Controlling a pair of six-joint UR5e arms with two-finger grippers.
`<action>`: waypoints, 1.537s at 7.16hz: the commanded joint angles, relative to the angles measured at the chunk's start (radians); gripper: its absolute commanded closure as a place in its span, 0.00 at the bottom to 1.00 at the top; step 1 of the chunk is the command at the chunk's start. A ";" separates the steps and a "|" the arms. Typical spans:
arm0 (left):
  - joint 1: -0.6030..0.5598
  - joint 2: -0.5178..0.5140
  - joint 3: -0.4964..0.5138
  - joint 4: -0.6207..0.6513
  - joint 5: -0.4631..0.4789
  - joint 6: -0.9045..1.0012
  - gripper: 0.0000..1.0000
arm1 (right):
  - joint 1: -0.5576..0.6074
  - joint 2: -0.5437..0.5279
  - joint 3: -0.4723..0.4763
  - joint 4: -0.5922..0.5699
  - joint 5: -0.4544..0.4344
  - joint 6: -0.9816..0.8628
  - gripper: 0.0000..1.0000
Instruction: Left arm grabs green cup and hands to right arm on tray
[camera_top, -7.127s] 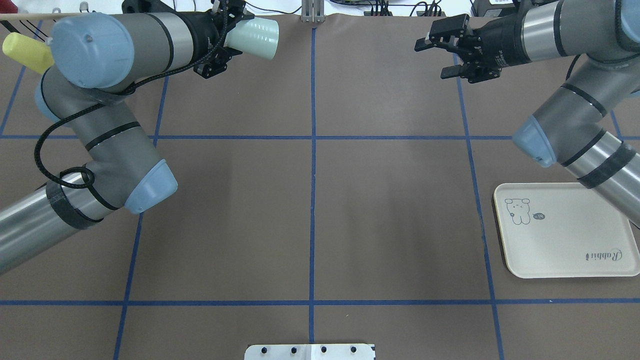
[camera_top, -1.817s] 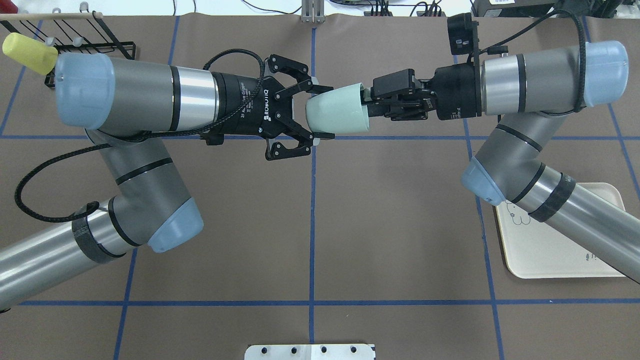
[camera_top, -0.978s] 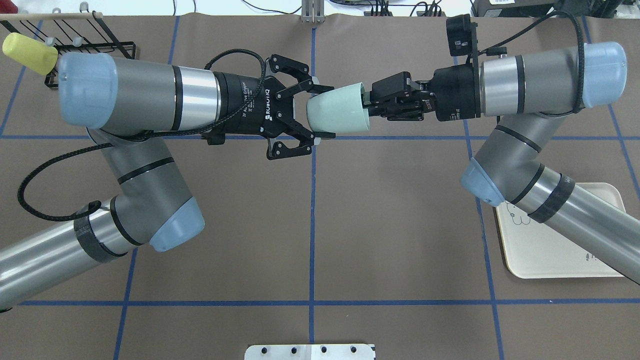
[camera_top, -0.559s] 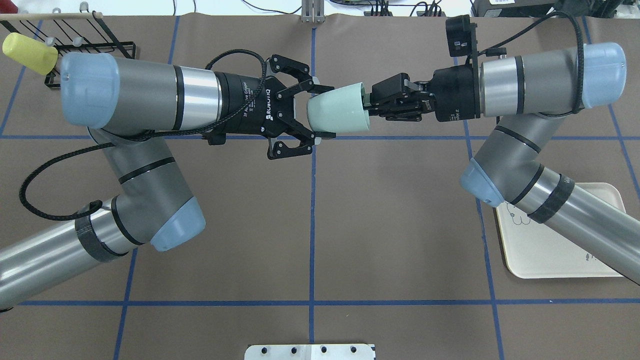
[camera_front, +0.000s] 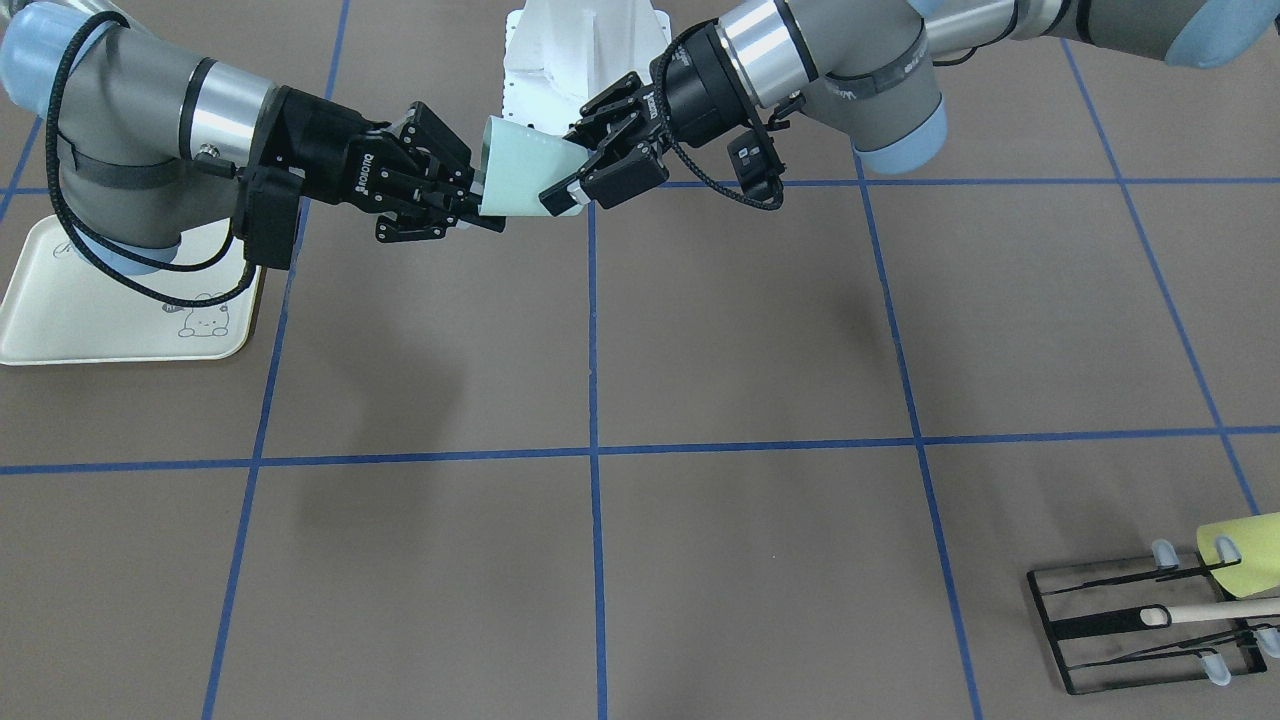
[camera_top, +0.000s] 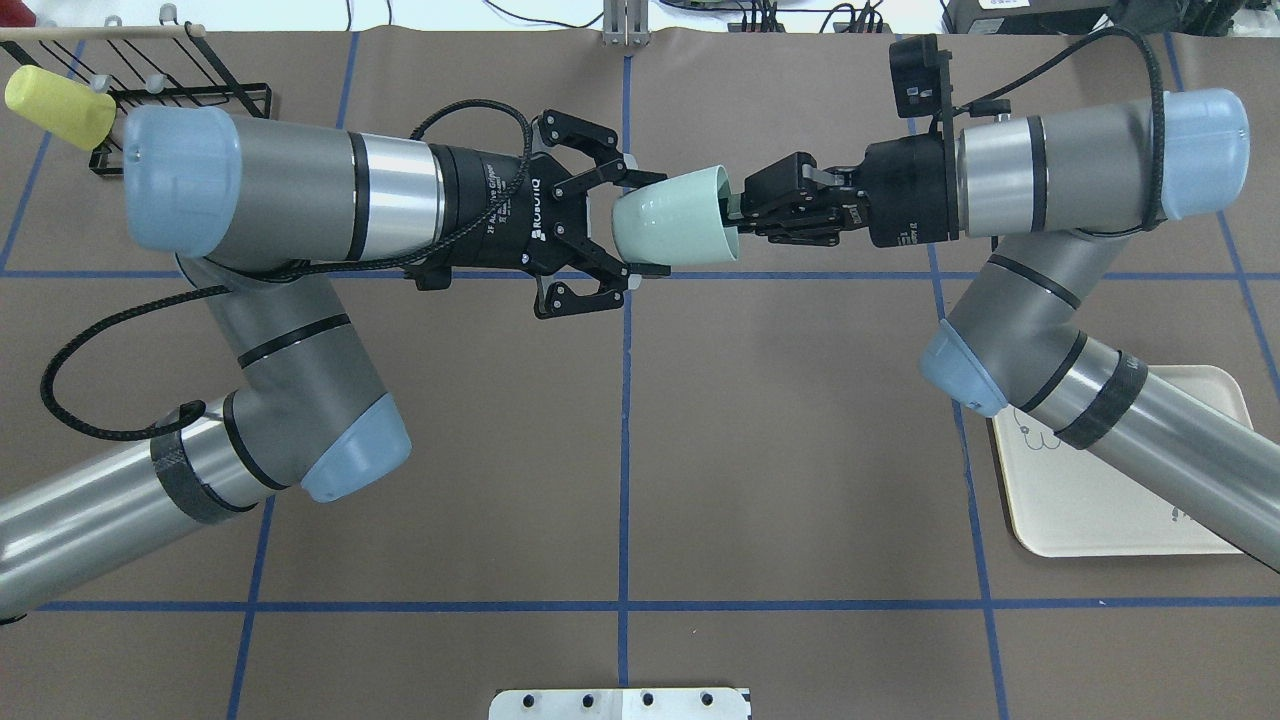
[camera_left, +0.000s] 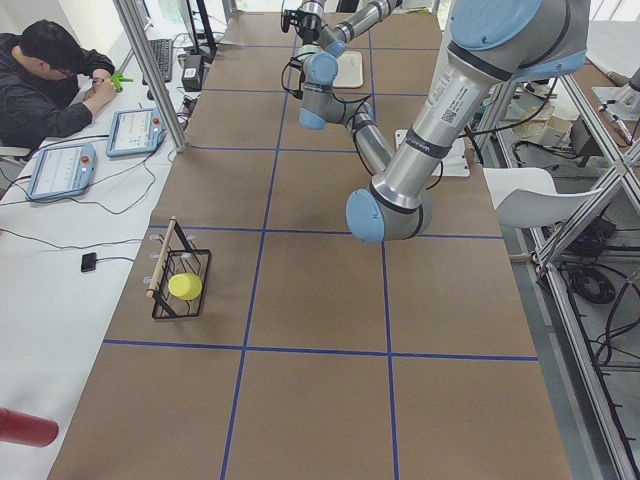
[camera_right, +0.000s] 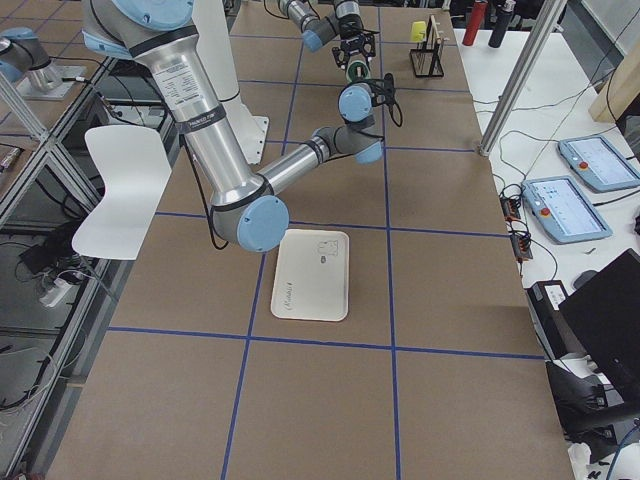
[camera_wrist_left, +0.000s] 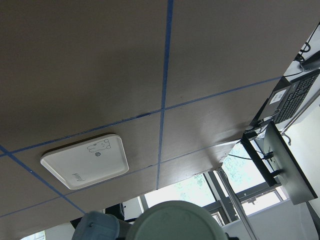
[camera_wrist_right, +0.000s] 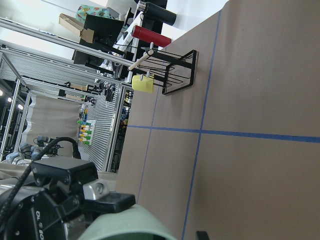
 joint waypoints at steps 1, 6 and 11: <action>0.001 0.000 0.001 0.001 -0.002 0.002 0.37 | 0.000 -0.001 0.000 0.000 -0.002 0.000 1.00; 0.007 0.004 0.002 -0.006 -0.002 0.013 0.00 | 0.000 -0.007 0.000 0.000 -0.013 0.000 1.00; 0.002 0.008 0.008 -0.008 0.000 0.034 0.00 | 0.004 -0.067 -0.055 -0.003 -0.143 -0.136 1.00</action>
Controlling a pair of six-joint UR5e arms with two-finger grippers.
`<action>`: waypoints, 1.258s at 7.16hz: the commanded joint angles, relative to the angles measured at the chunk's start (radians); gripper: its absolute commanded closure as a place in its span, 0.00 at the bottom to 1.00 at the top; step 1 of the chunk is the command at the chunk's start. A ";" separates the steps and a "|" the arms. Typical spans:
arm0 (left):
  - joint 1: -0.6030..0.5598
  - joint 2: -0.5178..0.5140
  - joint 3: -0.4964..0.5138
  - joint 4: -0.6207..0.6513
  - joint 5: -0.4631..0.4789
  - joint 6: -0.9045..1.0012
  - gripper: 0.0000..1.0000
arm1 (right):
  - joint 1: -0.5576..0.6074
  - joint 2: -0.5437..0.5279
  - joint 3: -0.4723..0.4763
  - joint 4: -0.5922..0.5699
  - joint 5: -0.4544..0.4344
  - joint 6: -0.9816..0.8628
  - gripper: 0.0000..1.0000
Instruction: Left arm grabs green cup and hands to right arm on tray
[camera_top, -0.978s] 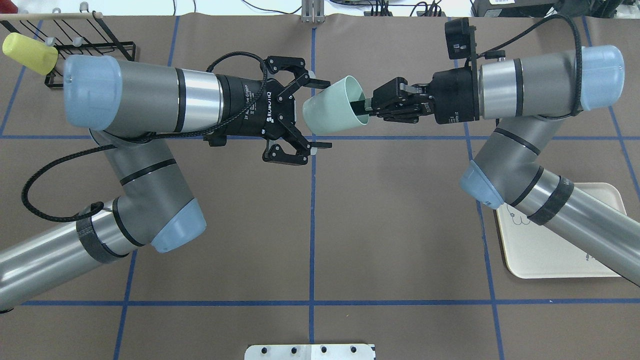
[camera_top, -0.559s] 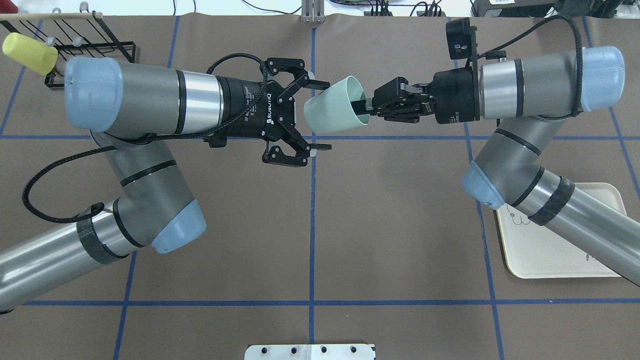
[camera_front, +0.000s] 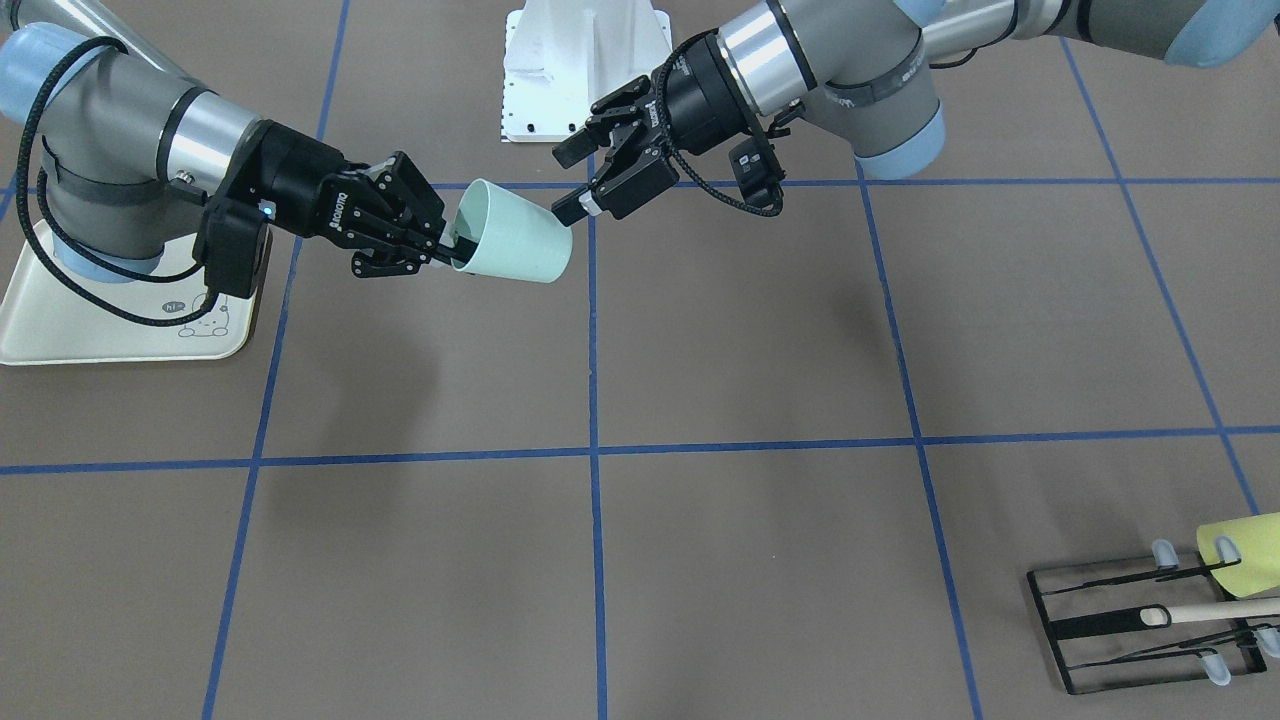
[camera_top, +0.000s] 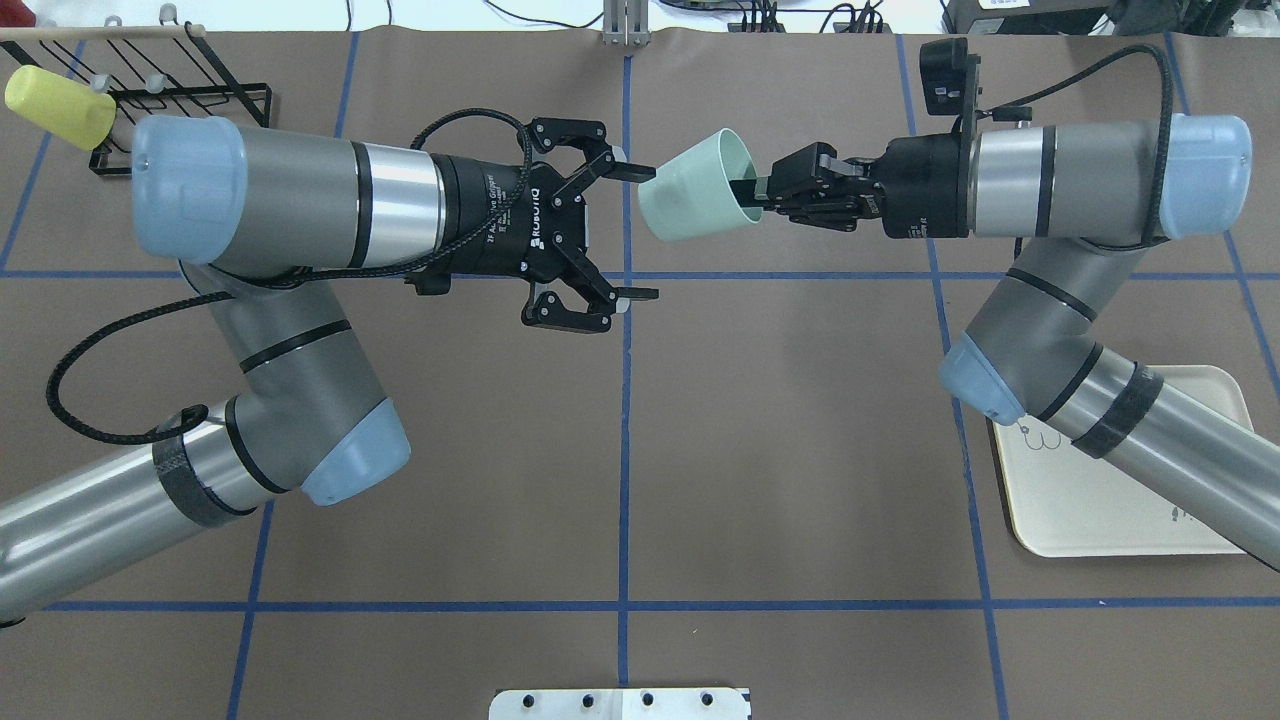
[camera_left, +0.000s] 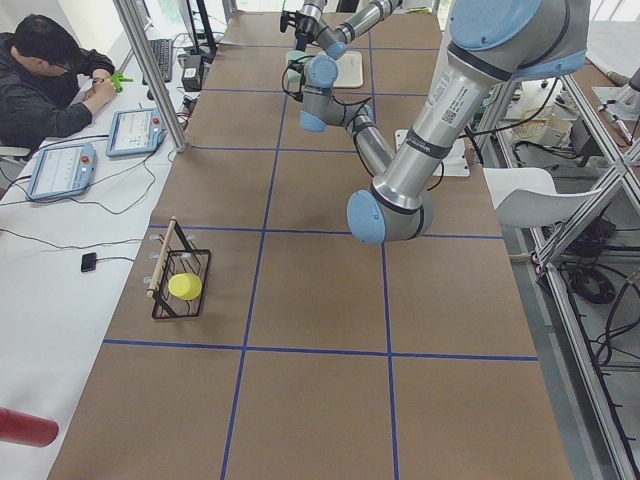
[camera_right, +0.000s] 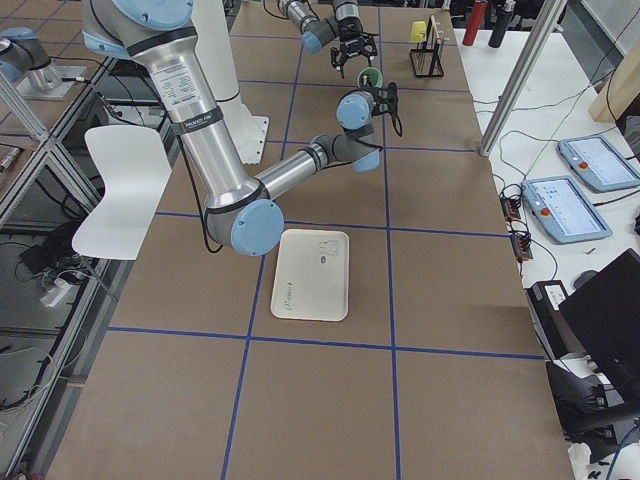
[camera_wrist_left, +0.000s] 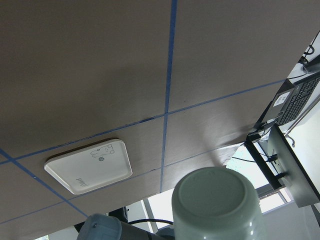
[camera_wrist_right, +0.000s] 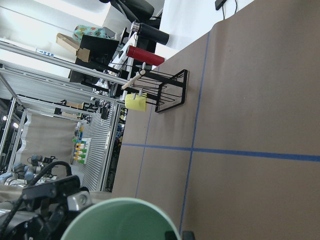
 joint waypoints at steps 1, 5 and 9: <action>-0.003 0.002 0.001 0.000 0.001 0.033 0.00 | 0.019 -0.030 -0.040 -0.002 -0.019 -0.095 1.00; -0.011 0.036 0.010 0.020 -0.006 0.556 0.00 | 0.197 -0.075 -0.063 -0.250 0.119 -0.386 1.00; -0.093 0.057 0.001 0.244 -0.013 1.095 0.00 | 0.325 -0.162 -0.055 -0.465 0.228 -0.684 1.00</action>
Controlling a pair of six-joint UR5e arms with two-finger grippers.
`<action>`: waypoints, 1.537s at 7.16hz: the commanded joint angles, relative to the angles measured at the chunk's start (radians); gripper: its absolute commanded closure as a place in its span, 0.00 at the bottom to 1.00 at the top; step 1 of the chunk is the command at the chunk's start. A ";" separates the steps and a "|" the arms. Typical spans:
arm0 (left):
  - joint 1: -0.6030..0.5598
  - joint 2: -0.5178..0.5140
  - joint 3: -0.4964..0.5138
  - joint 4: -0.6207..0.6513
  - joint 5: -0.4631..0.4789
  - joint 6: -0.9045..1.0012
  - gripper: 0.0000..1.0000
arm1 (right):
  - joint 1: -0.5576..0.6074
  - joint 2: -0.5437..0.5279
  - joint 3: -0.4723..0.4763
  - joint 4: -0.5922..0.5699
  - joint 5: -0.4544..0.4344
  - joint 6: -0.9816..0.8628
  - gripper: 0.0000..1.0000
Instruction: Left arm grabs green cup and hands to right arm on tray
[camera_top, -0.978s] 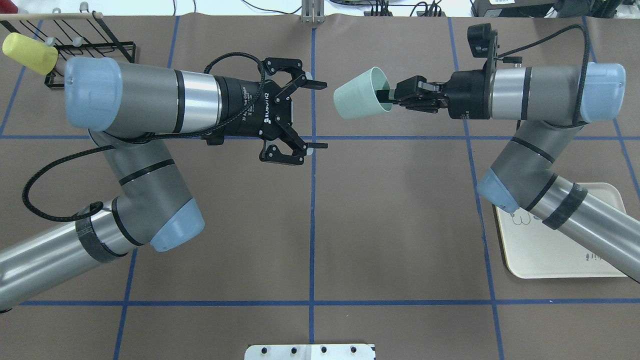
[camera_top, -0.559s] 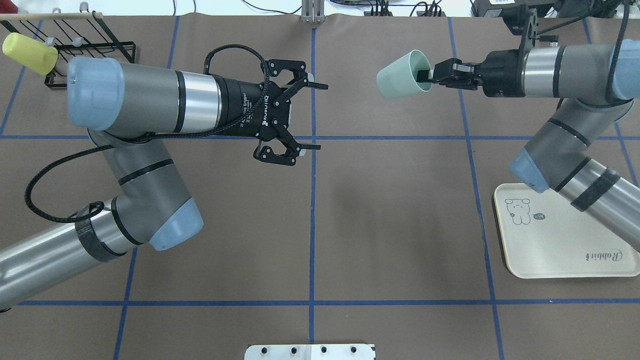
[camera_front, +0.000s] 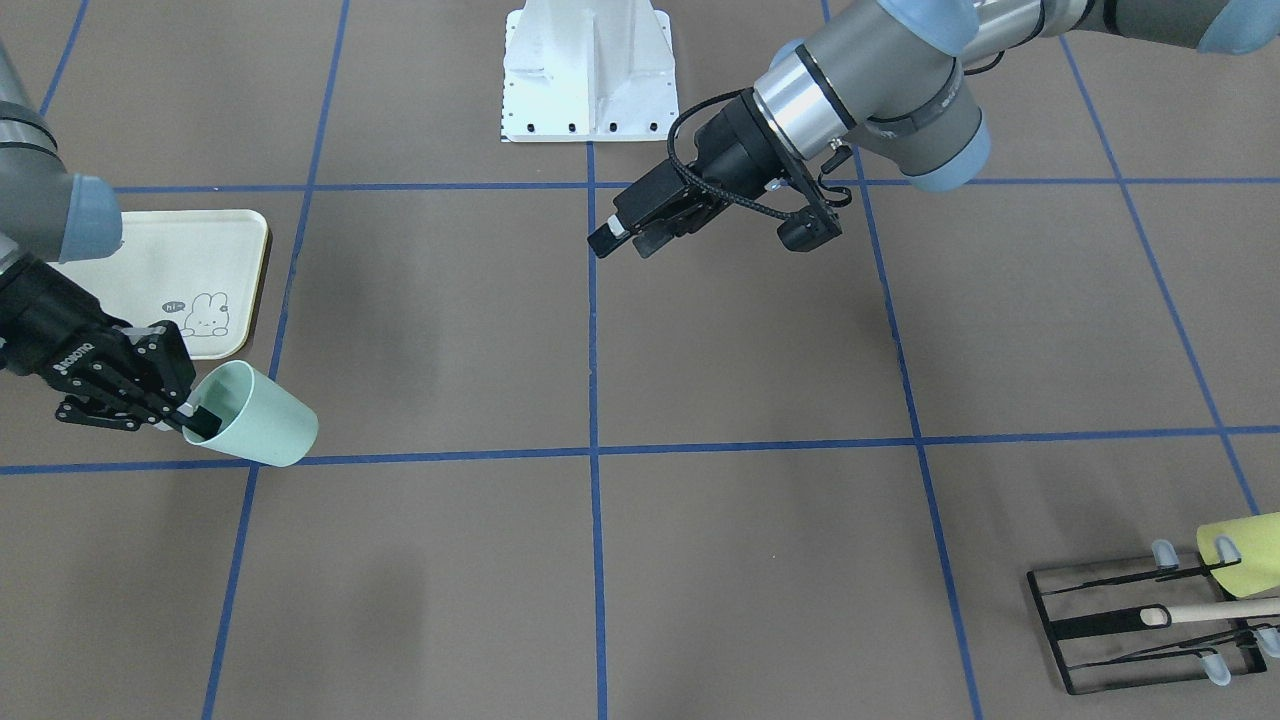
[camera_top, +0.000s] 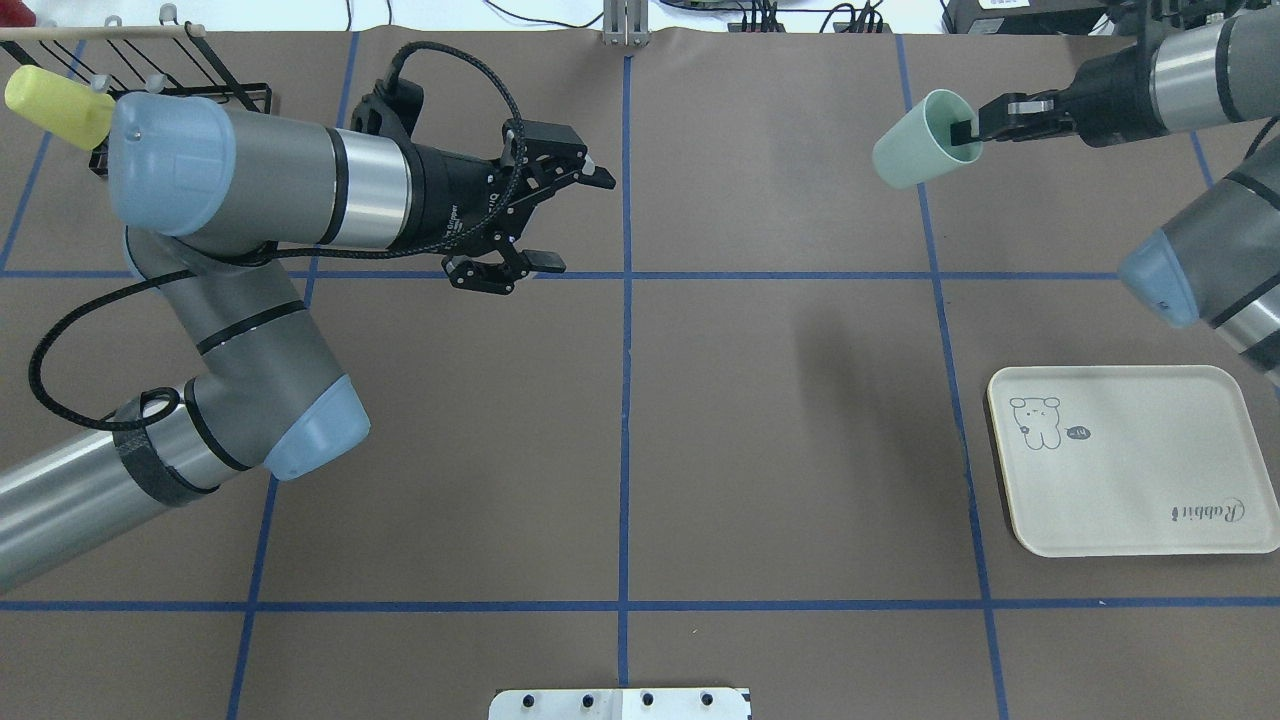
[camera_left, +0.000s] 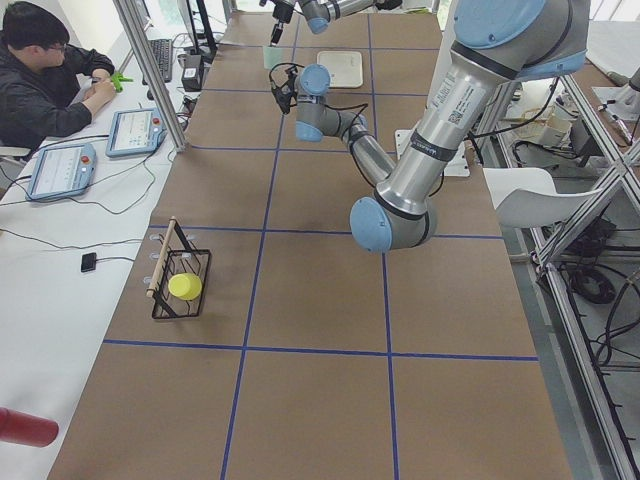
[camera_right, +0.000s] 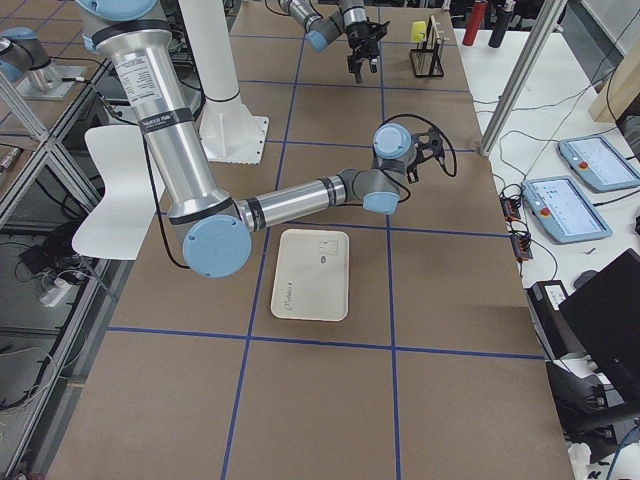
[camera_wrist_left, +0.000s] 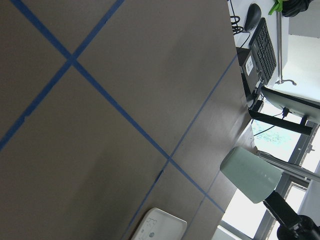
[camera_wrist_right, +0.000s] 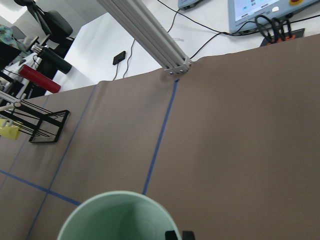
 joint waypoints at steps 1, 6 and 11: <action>-0.048 0.000 -0.005 0.186 -0.006 0.252 0.00 | 0.043 -0.086 0.025 -0.036 0.013 -0.095 1.00; -0.141 0.001 -0.003 0.346 -0.067 0.370 0.00 | 0.066 -0.364 0.207 -0.264 0.062 -0.464 1.00; -0.307 0.148 -0.042 0.428 -0.252 0.636 0.00 | -0.032 -0.533 0.357 -0.525 0.020 -0.646 1.00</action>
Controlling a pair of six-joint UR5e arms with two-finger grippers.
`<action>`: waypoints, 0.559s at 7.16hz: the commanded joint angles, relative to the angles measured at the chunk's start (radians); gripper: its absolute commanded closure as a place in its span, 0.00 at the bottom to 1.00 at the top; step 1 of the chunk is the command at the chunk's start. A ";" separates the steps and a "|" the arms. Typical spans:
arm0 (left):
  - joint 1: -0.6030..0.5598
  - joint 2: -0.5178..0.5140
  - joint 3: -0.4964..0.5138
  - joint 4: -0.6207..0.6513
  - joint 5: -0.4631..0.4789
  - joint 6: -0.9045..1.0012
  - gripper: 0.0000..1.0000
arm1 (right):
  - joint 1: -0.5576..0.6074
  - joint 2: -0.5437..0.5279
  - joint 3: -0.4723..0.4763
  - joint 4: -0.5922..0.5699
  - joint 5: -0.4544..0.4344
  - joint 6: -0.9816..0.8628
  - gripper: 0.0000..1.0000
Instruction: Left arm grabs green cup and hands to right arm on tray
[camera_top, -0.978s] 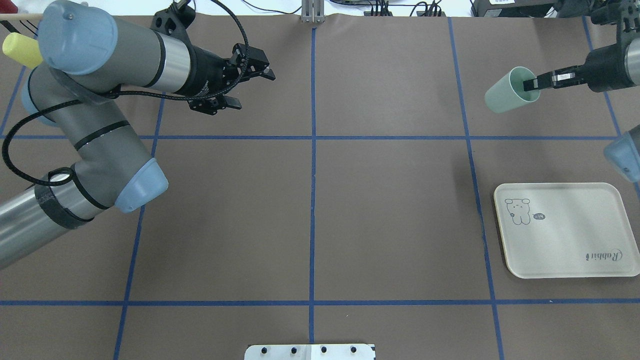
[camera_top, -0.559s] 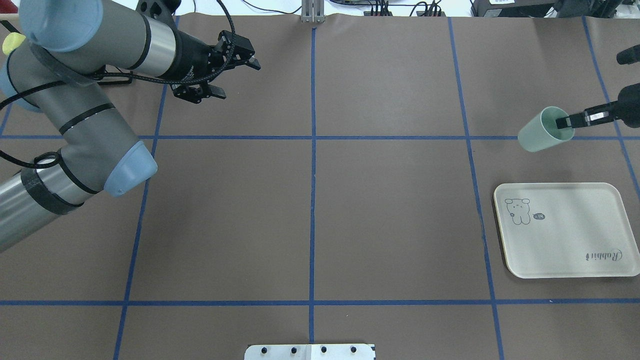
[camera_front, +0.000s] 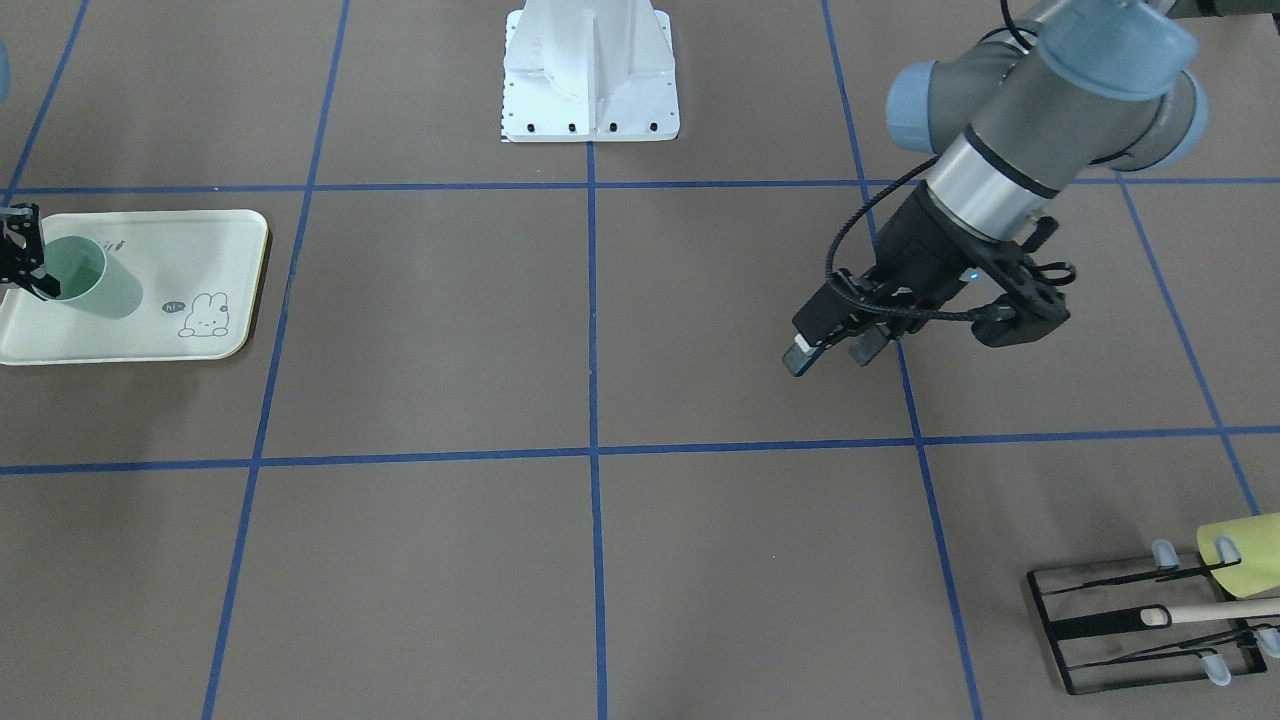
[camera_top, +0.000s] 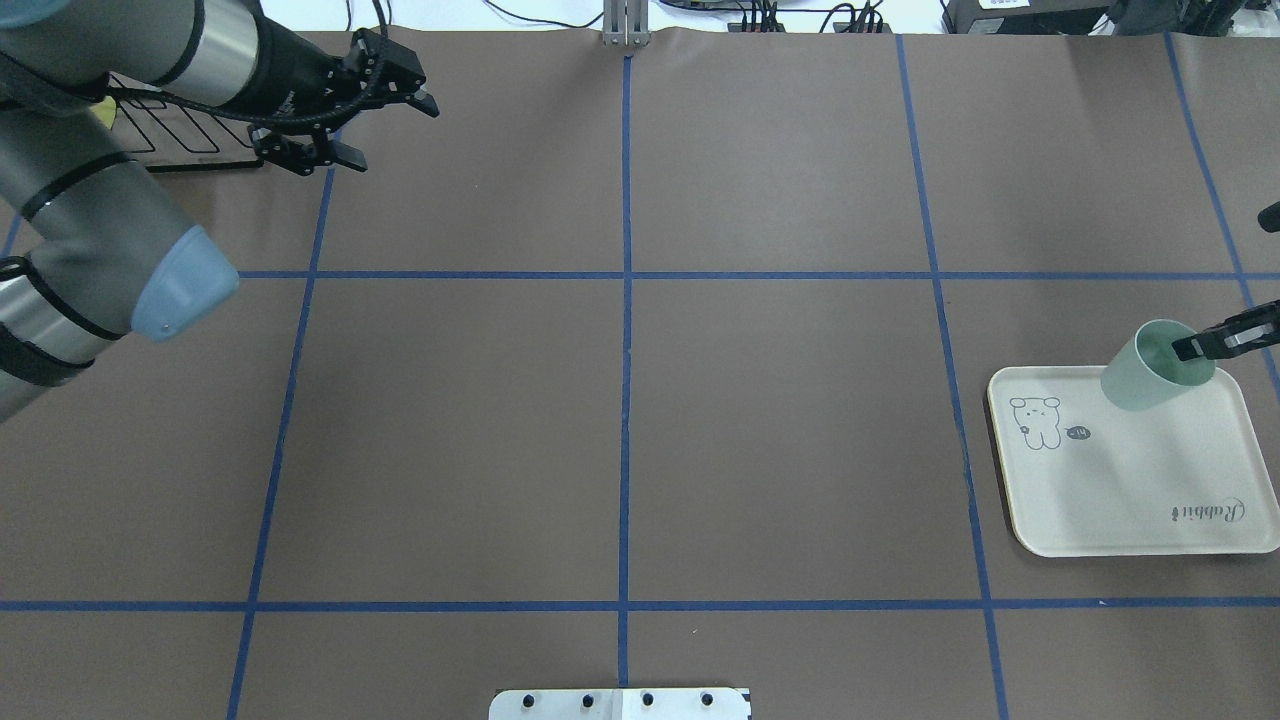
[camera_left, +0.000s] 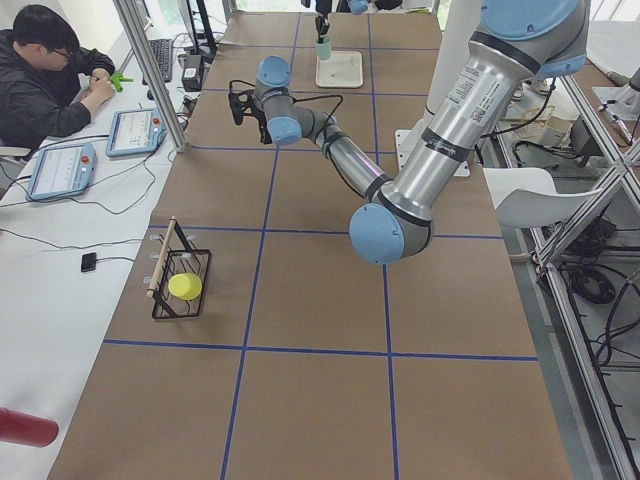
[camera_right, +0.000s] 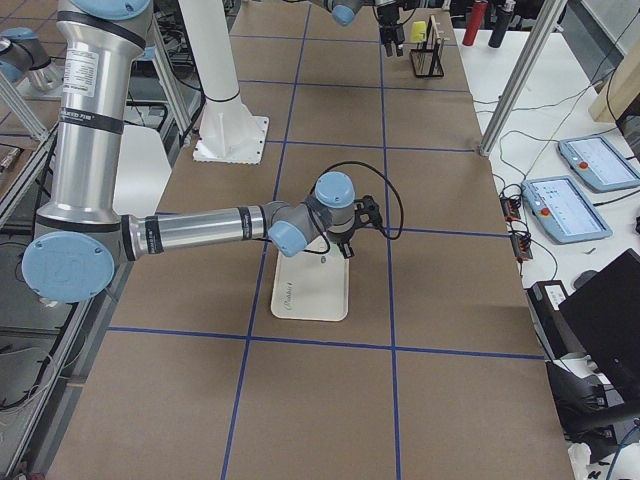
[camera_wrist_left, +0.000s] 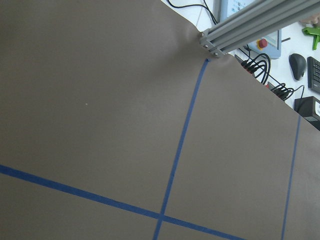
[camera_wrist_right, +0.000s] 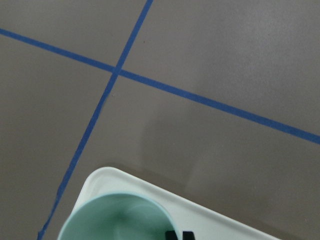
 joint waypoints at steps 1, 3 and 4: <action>-0.067 0.104 -0.032 0.009 -0.057 0.113 0.00 | -0.070 -0.027 0.002 -0.022 -0.042 -0.007 1.00; -0.101 0.182 -0.056 0.009 -0.064 0.212 0.00 | -0.104 -0.047 0.002 -0.033 -0.108 -0.008 1.00; -0.114 0.202 -0.059 0.009 -0.066 0.234 0.00 | -0.107 -0.048 -0.001 -0.033 -0.108 -0.016 1.00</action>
